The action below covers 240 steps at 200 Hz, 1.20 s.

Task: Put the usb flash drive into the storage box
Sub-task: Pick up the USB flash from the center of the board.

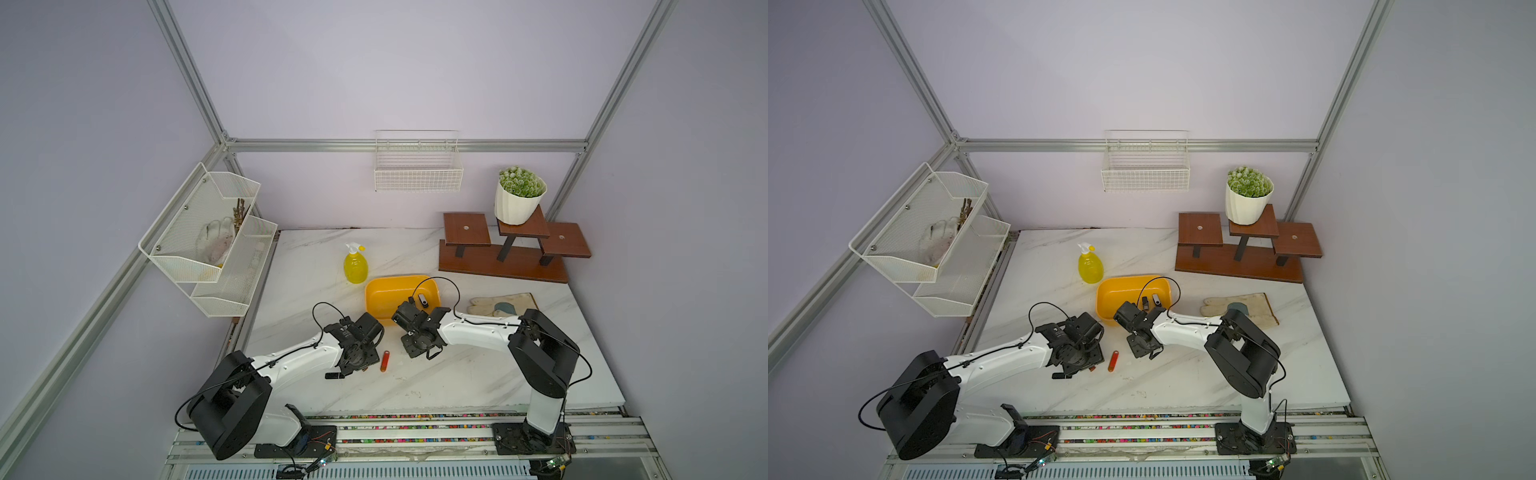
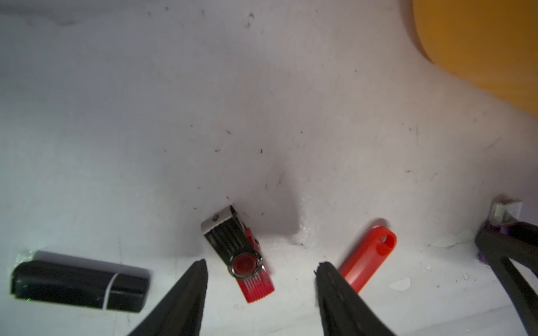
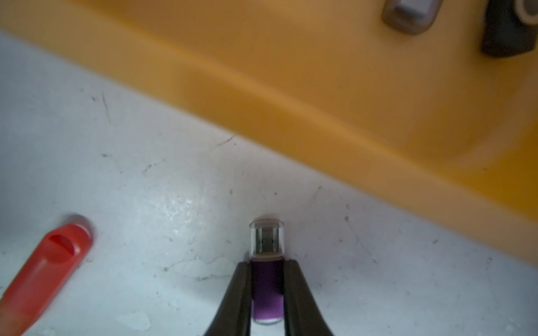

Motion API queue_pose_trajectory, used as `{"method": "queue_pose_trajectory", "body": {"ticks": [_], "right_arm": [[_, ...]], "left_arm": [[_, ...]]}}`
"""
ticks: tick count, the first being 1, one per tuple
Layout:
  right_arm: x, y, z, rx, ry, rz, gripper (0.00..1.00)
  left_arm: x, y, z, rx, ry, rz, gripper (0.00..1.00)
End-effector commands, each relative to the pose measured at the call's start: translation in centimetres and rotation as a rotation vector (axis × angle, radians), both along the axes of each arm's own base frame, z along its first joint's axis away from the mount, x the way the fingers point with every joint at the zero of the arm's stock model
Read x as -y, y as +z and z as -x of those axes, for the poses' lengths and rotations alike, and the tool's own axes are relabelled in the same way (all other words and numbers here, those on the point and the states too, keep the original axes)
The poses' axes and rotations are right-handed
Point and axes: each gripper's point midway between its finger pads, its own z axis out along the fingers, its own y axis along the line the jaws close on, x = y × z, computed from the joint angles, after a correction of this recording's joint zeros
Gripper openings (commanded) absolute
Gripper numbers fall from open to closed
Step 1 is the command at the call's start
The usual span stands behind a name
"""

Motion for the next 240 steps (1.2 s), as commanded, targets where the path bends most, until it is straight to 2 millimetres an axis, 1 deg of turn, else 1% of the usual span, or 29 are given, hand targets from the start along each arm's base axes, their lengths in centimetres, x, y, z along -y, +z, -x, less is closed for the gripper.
{"method": "queue_pose_trajectory", "body": {"ticks": [1, 19, 21, 24, 32, 50, 71, 97, 109, 138, 152, 181, 207, 220, 240], "right_arm": [[1.0, 0.6, 0.3, -0.004, -0.013, 0.012, 0.0], [1.1, 0.7, 0.2, -0.002, -0.015, 0.011, 0.0], [1.1, 0.7, 0.2, -0.001, -0.016, 0.012, 0.0], [1.1, 0.7, 0.2, -0.001, -0.017, 0.011, 0.0], [1.2, 0.8, 0.2, -0.001, -0.019, 0.01, 0.0], [1.2, 1.1, 0.2, 0.006, -0.022, 0.008, 0.0], [1.3, 1.4, 0.1, 0.012, -0.026, 0.001, 0.0], [1.2, 1.2, 0.1, 0.008, -0.024, 0.006, 0.0], [1.2, 1.1, 0.1, 0.006, -0.024, 0.006, 0.0], [1.2, 1.7, -0.1, 0.021, -0.028, -0.001, 0.0], [1.2, 2.0, -0.2, 0.028, -0.029, -0.006, 0.0], [1.1, 1.9, -0.3, 0.025, -0.033, -0.006, 0.0], [1.1, 2.2, -0.3, 0.028, -0.04, -0.014, 0.0], [1.0, 2.7, -0.3, 0.03, -0.04, -0.028, 0.0], [0.9, 3.8, -0.2, 0.034, -0.039, -0.039, 0.0]], "left_arm": [[0.4, 0.5, -1.1, 0.04, -0.009, -0.007, 0.59], [0.6, 0.5, -1.2, 0.039, -0.021, -0.01, 0.57], [0.5, -0.1, -1.1, 0.019, -0.022, -0.027, 0.57], [0.4, -0.4, -1.0, 0.01, -0.025, -0.035, 0.56], [0.4, -0.7, -0.9, 0.0, -0.028, -0.041, 0.56], [0.4, -1.2, -0.8, -0.013, -0.035, -0.049, 0.53], [0.4, -1.2, -1.0, -0.01, -0.041, -0.053, 0.47], [0.7, -1.0, -1.1, -0.015, -0.063, -0.056, 0.44], [0.6, -1.1, -0.9, -0.021, -0.07, -0.06, 0.43], [0.5, -1.4, -0.5, -0.044, -0.093, -0.066, 0.35], [0.7, -1.6, -0.3, -0.061, -0.118, -0.063, 0.34], [0.6, -2.0, 0.2, -0.103, -0.147, -0.091, 0.31], [0.3, -2.0, 0.3, -0.114, -0.159, -0.113, 0.24], [0.3, -2.0, 0.2, -0.116, -0.168, -0.12, 0.15], [0.5, -2.1, 0.2, -0.121, -0.188, -0.123, 0.07]]}}
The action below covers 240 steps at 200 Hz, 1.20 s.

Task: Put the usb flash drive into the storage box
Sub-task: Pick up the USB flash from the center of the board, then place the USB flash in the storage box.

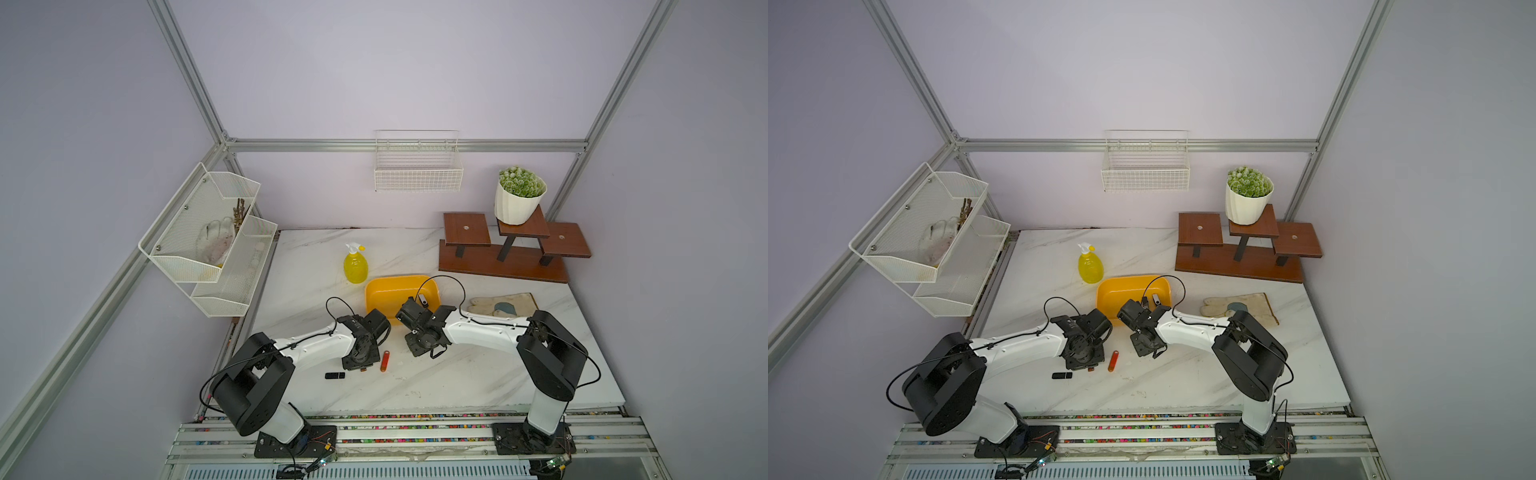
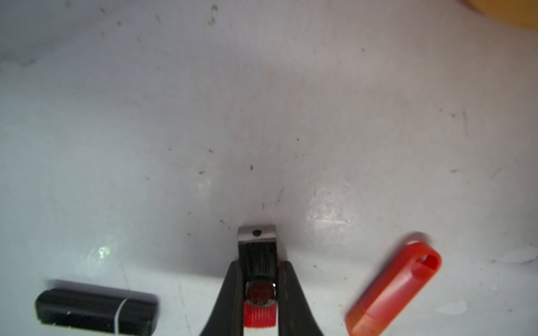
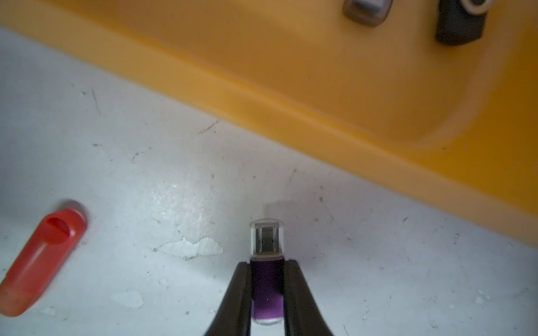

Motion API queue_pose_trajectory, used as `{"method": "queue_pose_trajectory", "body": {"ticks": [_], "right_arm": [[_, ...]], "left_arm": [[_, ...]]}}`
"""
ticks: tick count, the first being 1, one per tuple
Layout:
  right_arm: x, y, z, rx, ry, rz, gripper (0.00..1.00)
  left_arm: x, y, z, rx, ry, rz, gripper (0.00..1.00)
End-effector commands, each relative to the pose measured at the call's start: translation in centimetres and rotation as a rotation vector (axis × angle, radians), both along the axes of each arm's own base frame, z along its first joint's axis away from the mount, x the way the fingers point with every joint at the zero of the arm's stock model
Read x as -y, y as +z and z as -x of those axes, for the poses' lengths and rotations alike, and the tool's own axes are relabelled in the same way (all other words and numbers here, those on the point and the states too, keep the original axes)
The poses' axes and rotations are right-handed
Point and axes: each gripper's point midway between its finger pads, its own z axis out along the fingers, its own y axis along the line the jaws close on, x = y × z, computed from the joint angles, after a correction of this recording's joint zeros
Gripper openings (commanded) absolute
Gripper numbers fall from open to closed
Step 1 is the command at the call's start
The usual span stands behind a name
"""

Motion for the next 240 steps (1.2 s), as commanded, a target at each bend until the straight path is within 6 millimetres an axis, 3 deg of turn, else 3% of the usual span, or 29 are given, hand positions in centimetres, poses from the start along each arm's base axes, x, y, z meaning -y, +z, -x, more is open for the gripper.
{"method": "queue_pose_trajectory", "body": {"ticks": [1, 22, 57, 83, 109, 129, 165, 207, 240], "right_arm": [[0.0, 2.7, -0.4, 0.032, -0.018, -0.036, 0.0], [0.0, 4.4, -0.6, 0.058, -0.025, -0.055, 0.0], [0.0, 8.9, -1.6, 0.127, -0.049, -0.103, 0.0], [-0.2, 12.9, -3.7, 0.211, -0.077, -0.152, 0.0], [-0.2, 15.0, -6.4, 0.264, -0.106, -0.174, 0.0], [-0.3, 14.9, -8.4, 0.265, -0.124, -0.174, 0.0], [-1.6, 12.6, -11.3, 0.225, -0.12, -0.171, 0.0], [-3.2, 9.6, -13.6, 0.168, -0.113, -0.167, 0.0], [-4.0, 7.6, -14.9, 0.138, -0.106, -0.155, 0.0]], "left_arm": [[0.4, -0.7, 0.4, -0.039, -0.045, -0.002, 0.07], [0.6, -0.7, 0.4, -0.045, -0.06, 0.001, 0.0], [0.9, 0.5, 0.3, -0.045, -0.085, 0.007, 0.0], [1.1, 2.9, -0.2, -0.022, -0.114, 0.01, 0.0], [1.0, 6.3, -1.4, 0.039, -0.13, -0.006, 0.0], [0.8, 8.6, -2.6, 0.074, -0.132, -0.009, 0.0], [0.2, 11.8, -5.3, 0.119, -0.134, 0.004, 0.0], [-2.5, 15.1, -8.6, 0.15, -0.122, 0.013, 0.0], [-4.9, 15.9, -10.2, 0.161, -0.098, 0.009, 0.0]]}}
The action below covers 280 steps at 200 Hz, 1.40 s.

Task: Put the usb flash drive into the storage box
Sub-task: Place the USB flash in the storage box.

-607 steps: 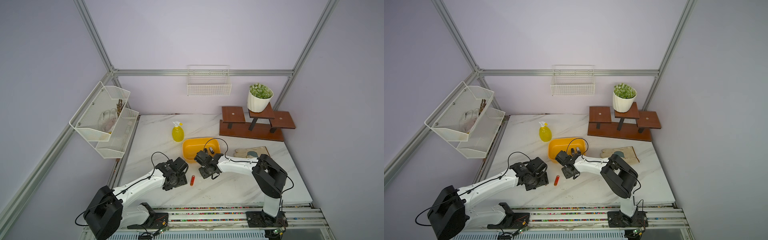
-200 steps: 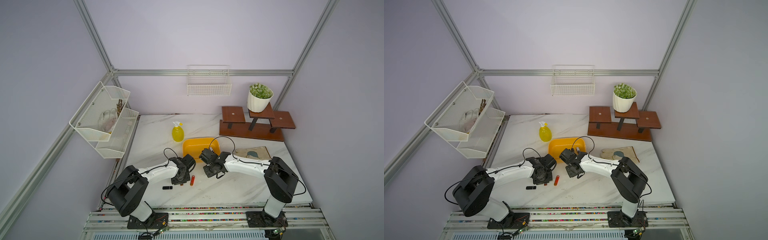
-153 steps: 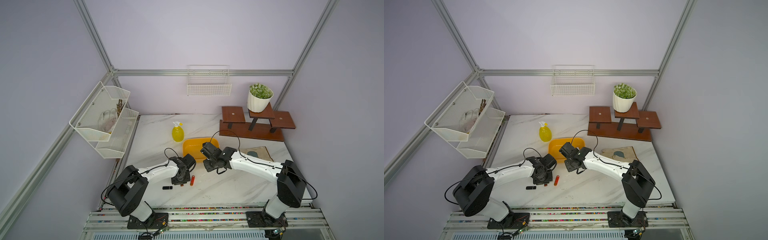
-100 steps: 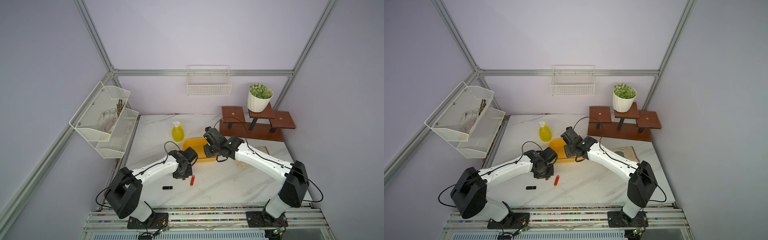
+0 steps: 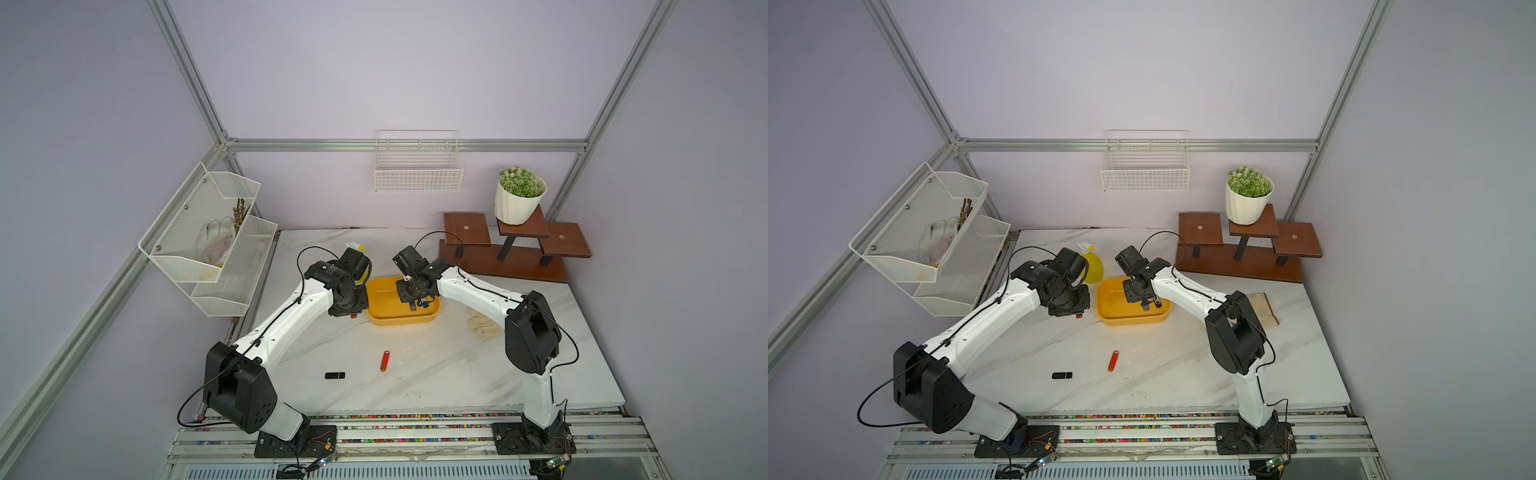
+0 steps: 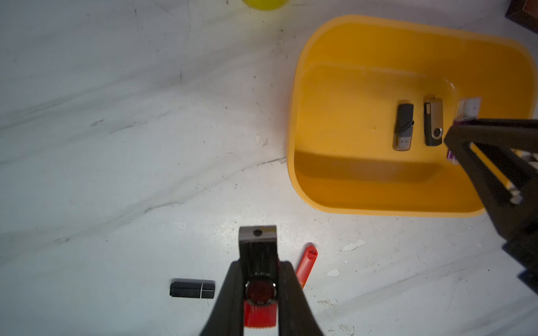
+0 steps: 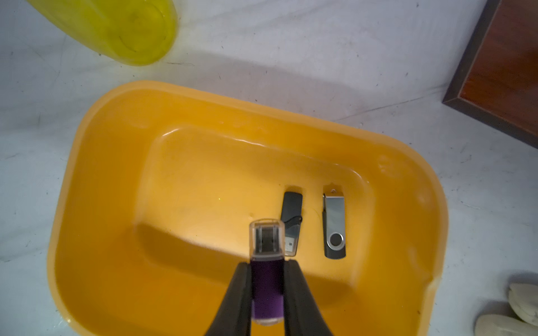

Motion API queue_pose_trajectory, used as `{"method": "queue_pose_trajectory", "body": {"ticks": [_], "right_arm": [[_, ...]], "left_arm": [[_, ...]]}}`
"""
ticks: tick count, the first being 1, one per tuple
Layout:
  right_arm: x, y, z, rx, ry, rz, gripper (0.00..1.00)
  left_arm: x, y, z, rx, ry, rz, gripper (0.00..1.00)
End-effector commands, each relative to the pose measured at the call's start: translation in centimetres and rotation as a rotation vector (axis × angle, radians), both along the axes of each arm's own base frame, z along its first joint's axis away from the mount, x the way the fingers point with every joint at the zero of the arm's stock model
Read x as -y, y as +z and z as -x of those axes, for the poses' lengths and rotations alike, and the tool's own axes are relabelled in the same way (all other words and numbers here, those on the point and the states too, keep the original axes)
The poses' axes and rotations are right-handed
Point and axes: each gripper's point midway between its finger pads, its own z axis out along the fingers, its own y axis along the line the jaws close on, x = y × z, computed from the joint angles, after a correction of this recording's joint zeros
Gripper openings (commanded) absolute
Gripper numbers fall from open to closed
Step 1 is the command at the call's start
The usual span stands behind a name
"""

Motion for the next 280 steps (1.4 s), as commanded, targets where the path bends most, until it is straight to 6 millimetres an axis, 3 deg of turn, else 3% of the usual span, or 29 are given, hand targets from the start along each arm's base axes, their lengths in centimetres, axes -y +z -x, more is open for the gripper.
{"method": "queue_pose_trajectory", "body": {"ticks": [1, 33, 89, 155, 181, 233, 258, 280], "right_arm": [[-0.8, 0.3, -1.0, 0.0, 0.017, -0.02, 0.0], [-1.4, -1.0, -1.8, -0.02, 0.015, -0.002, 0.0], [-1.0, -5.3, -2.4, -0.078, -0.004, 0.049, 0.0], [-0.6, -7.3, -3.0, -0.099, -0.007, 0.061, 0.01], [-0.3, -7.3, -3.0, -0.102, -0.008, 0.069, 0.19], [-0.4, -6.7, -3.4, -0.089, -0.005, 0.058, 0.35], [-0.2, -6.3, -3.5, -0.082, -0.011, 0.061, 0.37], [0.8, -3.9, -4.1, -0.03, -0.056, 0.056, 0.36]], "left_arm": [[-1.4, 0.5, -0.4, -0.02, -0.04, -0.026, 0.0], [-1.9, -0.4, -1.1, -0.039, -0.034, -0.017, 0.0], [-1.3, -2.2, -1.8, -0.08, -0.057, -0.003, 0.0], [-0.2, -2.1, -3.1, -0.058, -0.083, 0.033, 0.0], [1.0, -1.4, -4.7, -0.035, -0.112, 0.063, 0.0], [3.0, -1.3, -7.7, -0.011, -0.173, 0.084, 0.0], [3.7, -1.5, -8.3, -0.014, -0.181, 0.105, 0.0], [4.9, -1.8, -8.5, -0.014, -0.199, 0.122, 0.0]]}}
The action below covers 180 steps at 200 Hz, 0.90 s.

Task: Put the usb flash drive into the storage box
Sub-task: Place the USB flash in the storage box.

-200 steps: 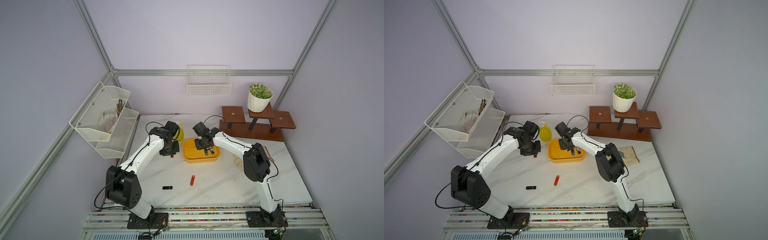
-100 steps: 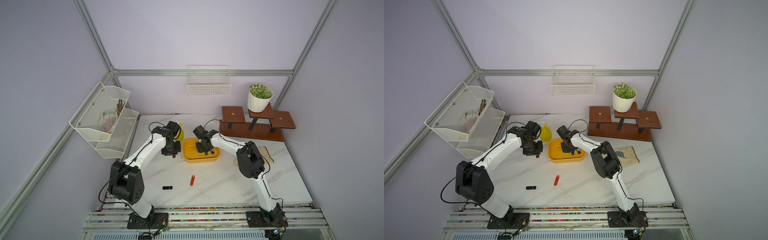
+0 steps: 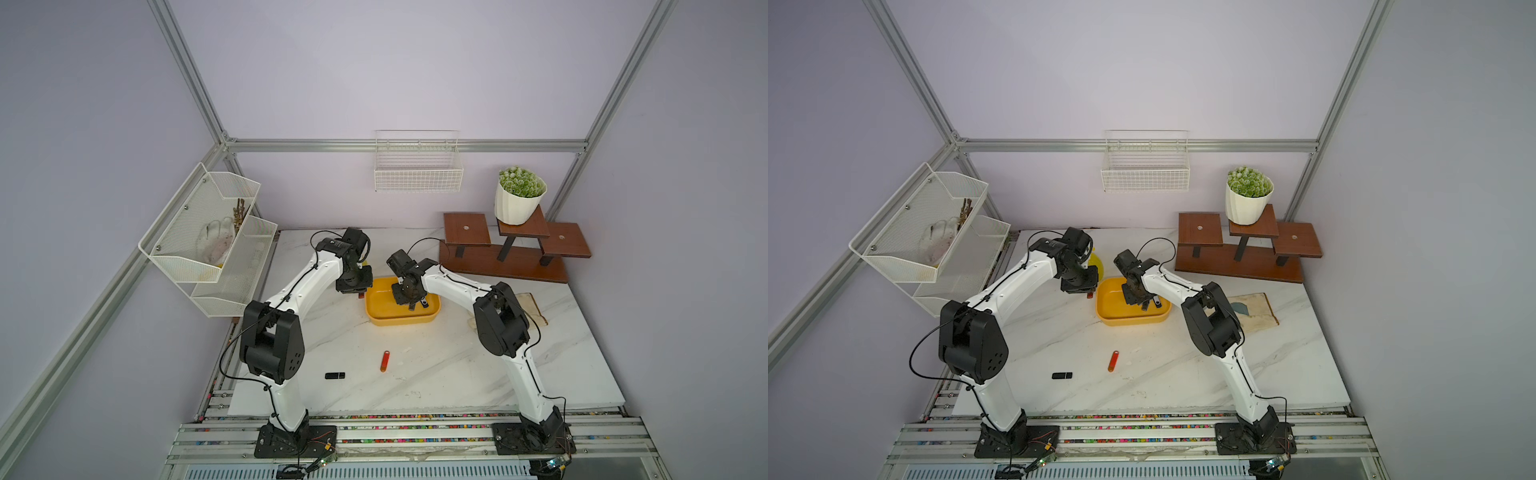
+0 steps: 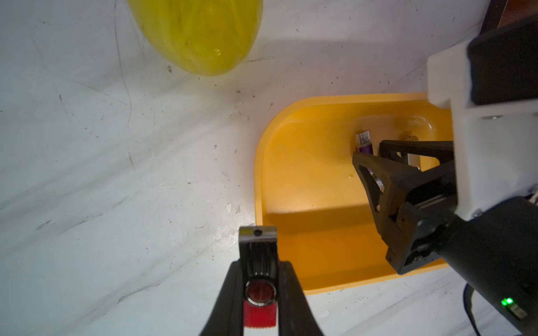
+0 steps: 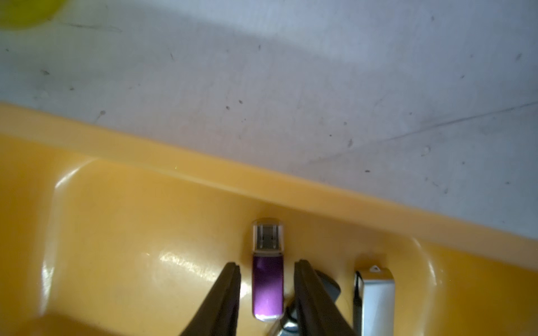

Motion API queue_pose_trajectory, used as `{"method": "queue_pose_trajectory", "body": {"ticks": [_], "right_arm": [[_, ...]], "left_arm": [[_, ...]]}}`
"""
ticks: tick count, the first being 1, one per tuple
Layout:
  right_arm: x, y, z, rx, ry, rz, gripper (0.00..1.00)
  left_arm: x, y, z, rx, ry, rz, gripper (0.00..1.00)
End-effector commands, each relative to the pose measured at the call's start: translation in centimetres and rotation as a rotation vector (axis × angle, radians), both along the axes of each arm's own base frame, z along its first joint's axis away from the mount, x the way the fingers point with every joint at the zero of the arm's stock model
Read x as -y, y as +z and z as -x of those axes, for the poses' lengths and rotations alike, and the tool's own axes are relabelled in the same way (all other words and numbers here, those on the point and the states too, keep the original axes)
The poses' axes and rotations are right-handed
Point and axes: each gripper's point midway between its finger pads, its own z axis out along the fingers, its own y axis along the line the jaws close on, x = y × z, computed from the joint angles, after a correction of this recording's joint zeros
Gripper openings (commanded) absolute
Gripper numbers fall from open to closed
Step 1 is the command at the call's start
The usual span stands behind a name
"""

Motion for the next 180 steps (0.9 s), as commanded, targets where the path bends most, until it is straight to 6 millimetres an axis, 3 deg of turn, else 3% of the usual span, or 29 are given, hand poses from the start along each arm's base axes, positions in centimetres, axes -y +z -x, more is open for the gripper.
{"method": "queue_pose_trajectory", "body": {"ticks": [1, 42, 69, 96, 122, 155, 180], "right_arm": [[1.2, 3.2, -1.0, 0.065, -0.047, -0.005, 0.36], [4.7, 12.4, -1.6, 0.225, -0.132, -0.08, 0.38], [8.0, 15.7, -1.0, 0.269, -0.167, -0.059, 0.39], [11.5, 16.3, -0.1, 0.27, -0.224, -0.047, 0.4], [13.7, 16.0, 1.0, 0.26, -0.256, -0.039, 0.4], [14.6, 16.0, 1.9, 0.256, -0.27, -0.052, 0.4], [15.0, 15.9, 2.4, 0.254, -0.275, -0.052, 0.4]], "left_arm": [[2.0, 1.1, -0.9, 0.043, -0.054, 0.049, 0.0], [4.7, -0.2, -1.3, 0.023, -0.1, 0.061, 0.0], [6.7, -1.0, -1.7, 0.021, -0.126, 0.074, 0.0], [8.7, -2.8, -2.3, 0.005, -0.14, 0.096, 0.0], [10.8, -4.7, -2.7, -0.01, -0.165, 0.103, 0.0], [11.6, -7.1, -3.0, -0.033, -0.17, 0.061, 0.0], [11.5, -7.9, -3.6, -0.01, -0.146, 0.034, 0.0]]}}
